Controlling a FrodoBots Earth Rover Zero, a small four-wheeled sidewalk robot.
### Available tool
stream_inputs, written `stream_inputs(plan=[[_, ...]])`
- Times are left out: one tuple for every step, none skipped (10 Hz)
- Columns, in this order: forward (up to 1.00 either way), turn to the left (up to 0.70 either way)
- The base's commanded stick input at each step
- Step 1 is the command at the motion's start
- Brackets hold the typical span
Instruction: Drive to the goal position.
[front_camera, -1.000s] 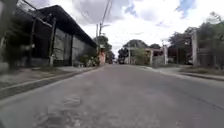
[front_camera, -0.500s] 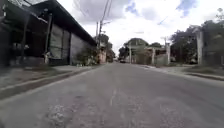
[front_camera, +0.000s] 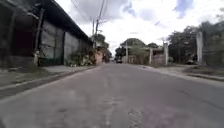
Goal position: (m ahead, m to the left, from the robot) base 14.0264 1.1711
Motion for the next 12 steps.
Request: stream_inputs(plan=[[1.0, 0.0], [1.0, 0.0], [1.0, 0.0], [1.0, 0.0], [1.0, 0.0], [1.0, 0.0], [1.0, 0.08], [1.0, 0.25], [1.0, 0.35], [1.0, 0.19], [1.0, 0.03], [1.0, 0.0]])
